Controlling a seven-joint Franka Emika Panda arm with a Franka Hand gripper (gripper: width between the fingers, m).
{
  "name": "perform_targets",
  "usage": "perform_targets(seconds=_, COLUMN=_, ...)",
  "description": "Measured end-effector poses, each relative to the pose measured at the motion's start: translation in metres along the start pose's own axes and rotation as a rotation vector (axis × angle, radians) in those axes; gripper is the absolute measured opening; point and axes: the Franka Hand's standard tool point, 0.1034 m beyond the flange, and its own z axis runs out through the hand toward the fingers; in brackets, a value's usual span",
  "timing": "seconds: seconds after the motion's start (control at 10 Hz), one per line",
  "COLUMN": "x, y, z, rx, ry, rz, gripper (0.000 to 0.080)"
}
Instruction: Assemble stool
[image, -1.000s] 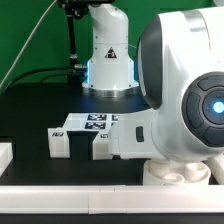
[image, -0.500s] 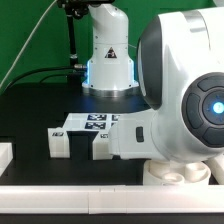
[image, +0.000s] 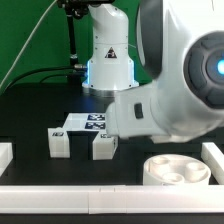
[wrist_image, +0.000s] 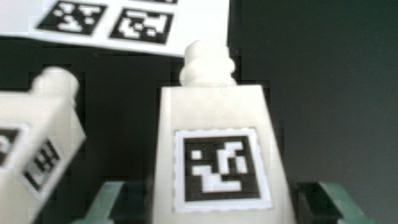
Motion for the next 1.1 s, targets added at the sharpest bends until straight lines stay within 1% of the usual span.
perform_targets(seconds=0.1, x=-0.011, y=-0.001, z=-0.014, rx=0.001, ry=0.017, rz=0.003, gripper=0.0337)
perform_targets(seconds=0.2, x=-0.022, y=-0.004, z=-0.012, rx=0.026, ry=-0.028, rz=0.06, gripper=0.0337)
perform_targets(seconds=0.3, x=-0.009, y=-0.003, z=-0.015, rx=0.025, ry=0.03, rz=0.052, gripper=0.0337)
perform_targets(seconds=0.4, x=0.0, y=-0.005, z=-0.029, rx=0.024, ry=0.166, rz=0.049, gripper=0.0337)
perform_targets(seconds=0.5, x=-0.007, y=-0.007, z=-0.033, rx=0.02, ry=0.247, rz=0.04, gripper=0.0337)
perform_targets(seconds=0.6, x=-0.014, y=-0.009, z=-0.045, rx=0.015, ry=0.309, rz=0.025, gripper=0.0337)
perform_targets(seconds=0.7, x=-0.022, y=-0.015, z=-0.063, rx=0.007, ry=0.36, rz=0.003, gripper=0.0337)
perform_targets(seconds=0.8, x=-0.025, y=-0.022, z=-0.083, rx=0.0, ry=0.428, rz=-0.013, gripper=0.0337)
perform_targets(seconds=0.9, x=-0.023, y=-0.028, z=-0.099, rx=-0.007, ry=0.536, rz=-0.019, gripper=0.0337)
perform_targets(seconds=1.1, x=-0.019, y=-0.027, z=-0.102, rx=-0.011, ry=0.675, rz=-0.017, gripper=0.0337)
